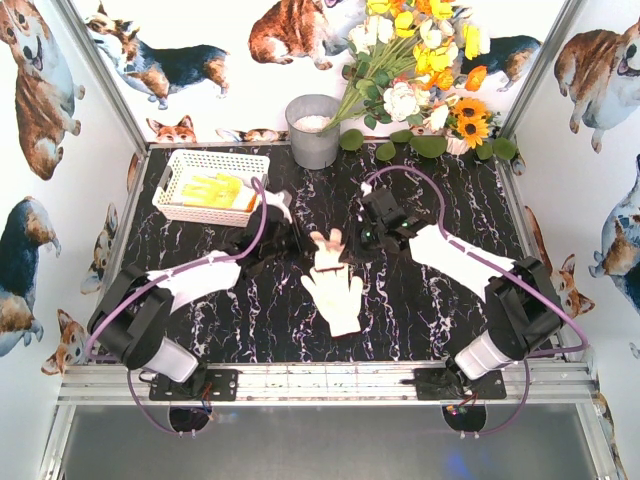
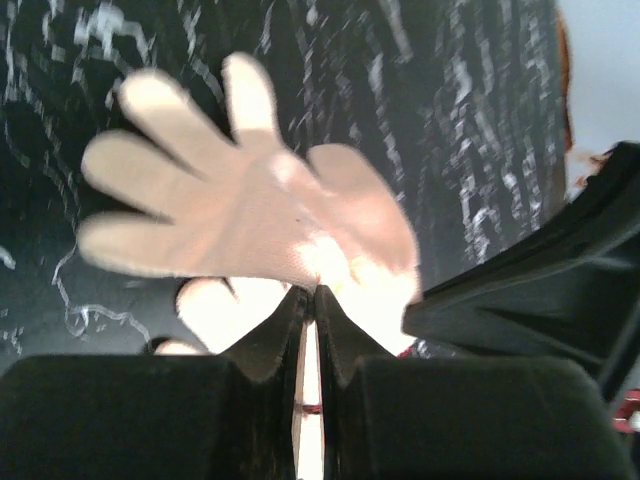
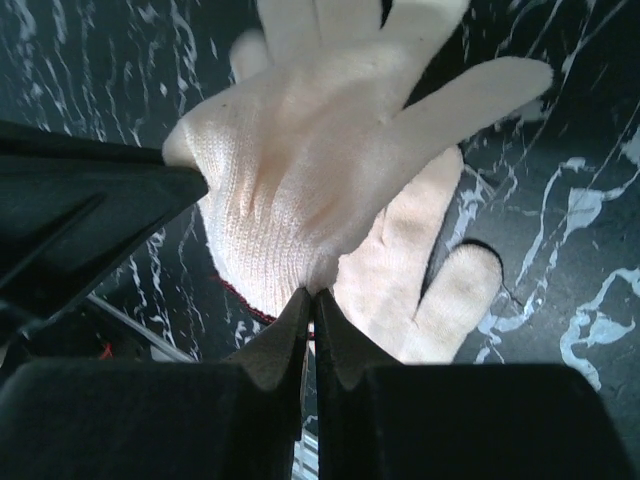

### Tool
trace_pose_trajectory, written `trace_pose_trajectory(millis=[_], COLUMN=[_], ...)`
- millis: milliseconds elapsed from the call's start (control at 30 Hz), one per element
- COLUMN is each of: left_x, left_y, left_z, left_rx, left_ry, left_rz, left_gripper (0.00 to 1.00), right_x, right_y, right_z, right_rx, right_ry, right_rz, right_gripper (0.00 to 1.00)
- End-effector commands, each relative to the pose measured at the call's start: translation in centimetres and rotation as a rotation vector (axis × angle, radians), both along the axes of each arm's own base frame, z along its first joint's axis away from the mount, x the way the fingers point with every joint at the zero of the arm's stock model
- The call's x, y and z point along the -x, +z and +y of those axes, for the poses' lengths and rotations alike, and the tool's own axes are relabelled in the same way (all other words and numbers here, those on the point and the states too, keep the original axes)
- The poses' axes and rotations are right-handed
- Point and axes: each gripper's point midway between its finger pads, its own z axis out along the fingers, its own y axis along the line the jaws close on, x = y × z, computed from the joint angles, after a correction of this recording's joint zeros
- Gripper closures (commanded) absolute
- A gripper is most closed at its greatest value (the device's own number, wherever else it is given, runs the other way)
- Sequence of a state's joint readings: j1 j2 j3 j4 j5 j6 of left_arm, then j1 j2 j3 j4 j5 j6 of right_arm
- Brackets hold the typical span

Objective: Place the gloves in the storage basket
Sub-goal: Adjust the glove at the center of the board.

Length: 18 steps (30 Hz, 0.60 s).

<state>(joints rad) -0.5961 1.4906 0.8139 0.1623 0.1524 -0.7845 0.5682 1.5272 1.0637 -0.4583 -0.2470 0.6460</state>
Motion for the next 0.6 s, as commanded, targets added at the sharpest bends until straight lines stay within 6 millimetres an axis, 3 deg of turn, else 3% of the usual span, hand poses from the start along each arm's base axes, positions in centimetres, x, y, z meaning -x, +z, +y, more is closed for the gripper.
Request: trace_pose_trajectory(millis=[0,200,367,567], left_x=[2.0,4.4,6.2,7.5], left_y=[-3.0,-5.7,-6.0,-6.5], left_z=[0.3,0.1,-0.6,-0.1], left_rx=[0.022,-0.003,0.007,-0.001], left_ry=[-0.025,-0.107,-0.148,-0.142], left_rz=[0.078,0.182,0.207,0.237], left_gripper=[1.0,1.0,1.0,1.0], right_x=[1.4,4.3,6.0,7.0], right_y=[-0.2,-2.4,-3.3,-3.4], right_z=[0.2,-0.8,-1.3,-1.6], right_rx=[-0.035,-0.016,-0.008,0.009], right_ry=[0.06,0.1,0.122,0.134], right_rz=[0.006,0.084,0.129,0.132], right_gripper=[1.0,1.0,1.0,1.0])
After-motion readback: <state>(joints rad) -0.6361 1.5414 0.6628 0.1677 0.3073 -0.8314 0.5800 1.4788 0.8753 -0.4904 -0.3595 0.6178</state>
